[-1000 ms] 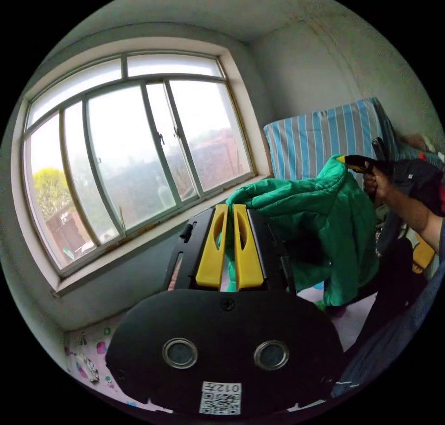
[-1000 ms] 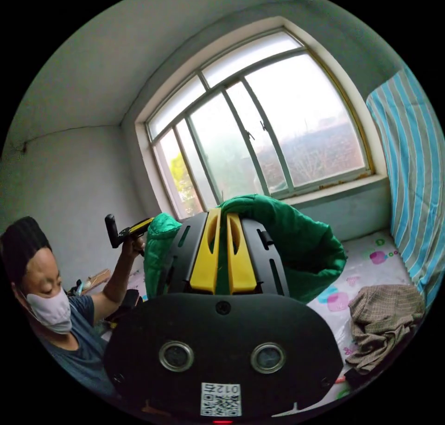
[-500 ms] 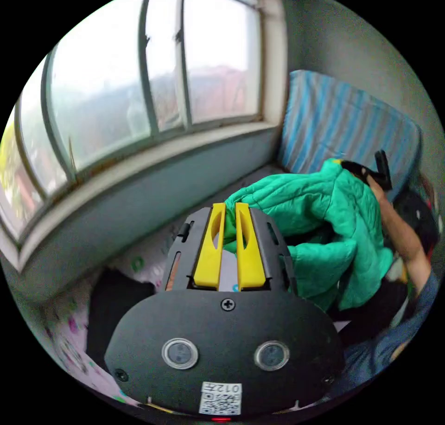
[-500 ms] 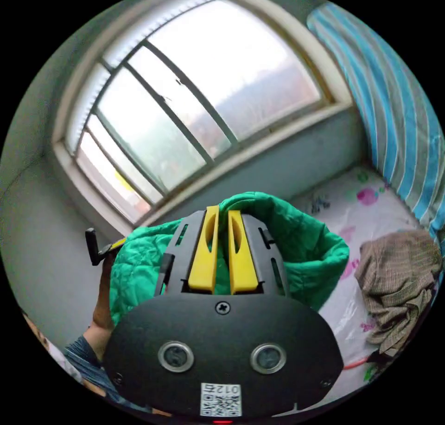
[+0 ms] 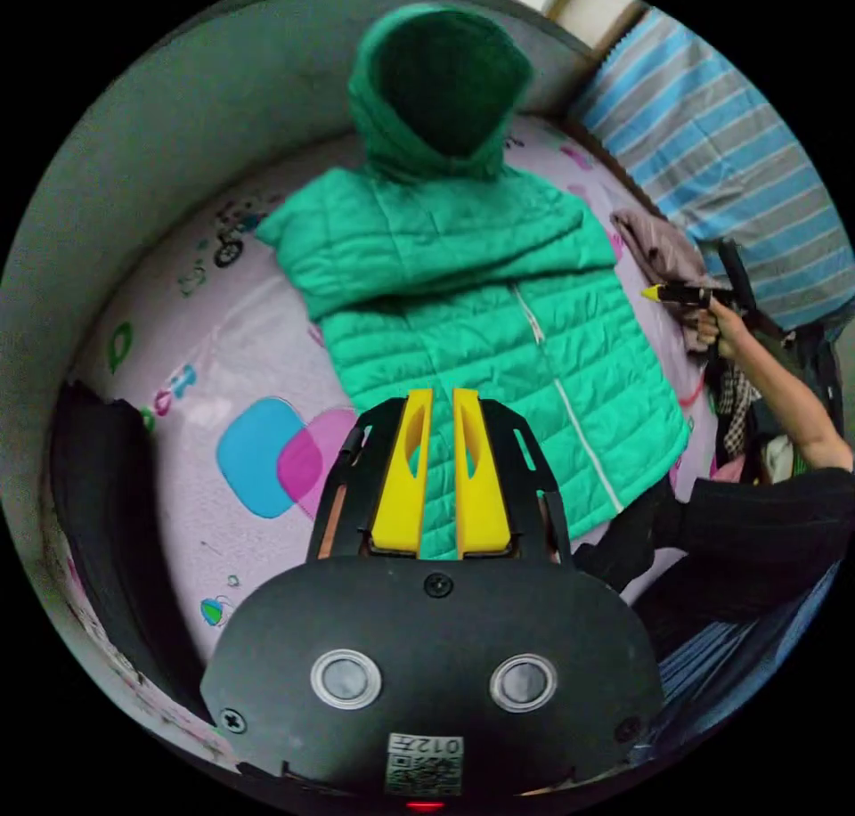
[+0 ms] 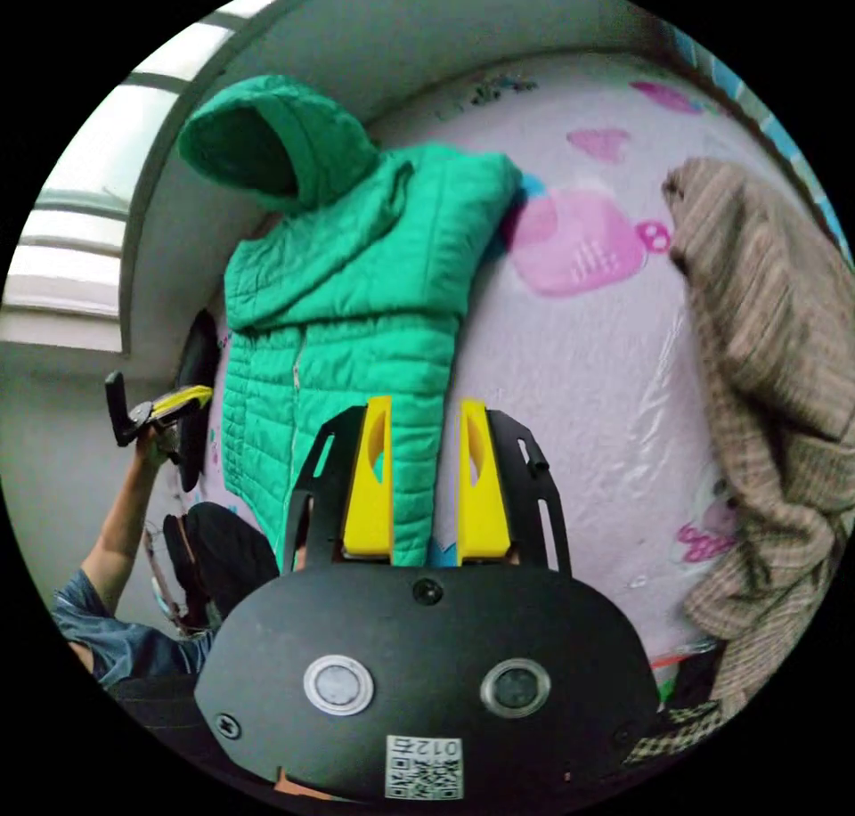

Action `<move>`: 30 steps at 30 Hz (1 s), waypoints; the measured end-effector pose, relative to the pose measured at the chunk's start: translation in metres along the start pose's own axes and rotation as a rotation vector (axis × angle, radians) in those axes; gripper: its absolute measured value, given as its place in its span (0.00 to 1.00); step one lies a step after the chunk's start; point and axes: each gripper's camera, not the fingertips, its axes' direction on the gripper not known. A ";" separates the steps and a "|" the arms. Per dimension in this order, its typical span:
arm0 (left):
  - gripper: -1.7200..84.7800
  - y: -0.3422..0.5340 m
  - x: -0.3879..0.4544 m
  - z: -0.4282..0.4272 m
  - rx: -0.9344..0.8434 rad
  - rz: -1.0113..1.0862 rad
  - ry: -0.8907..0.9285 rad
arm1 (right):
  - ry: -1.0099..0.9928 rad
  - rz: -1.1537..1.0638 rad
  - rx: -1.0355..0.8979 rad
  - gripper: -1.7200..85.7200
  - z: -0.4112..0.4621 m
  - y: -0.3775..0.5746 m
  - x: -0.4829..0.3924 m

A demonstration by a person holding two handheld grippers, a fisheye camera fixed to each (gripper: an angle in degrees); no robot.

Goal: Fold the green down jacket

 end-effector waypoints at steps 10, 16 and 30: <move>0.03 -0.034 0.006 0.062 -0.183 0.035 -0.096 | 0.090 -0.122 -0.134 0.01 0.043 -0.026 -0.029; 0.02 -0.028 0.003 0.062 -0.191 0.039 -0.026 | 0.130 -0.186 -0.210 0.01 0.044 -0.032 -0.047; 0.02 -0.050 0.031 0.044 -0.204 0.143 -0.150 | 0.373 -0.191 -0.071 0.02 0.037 -0.003 -0.105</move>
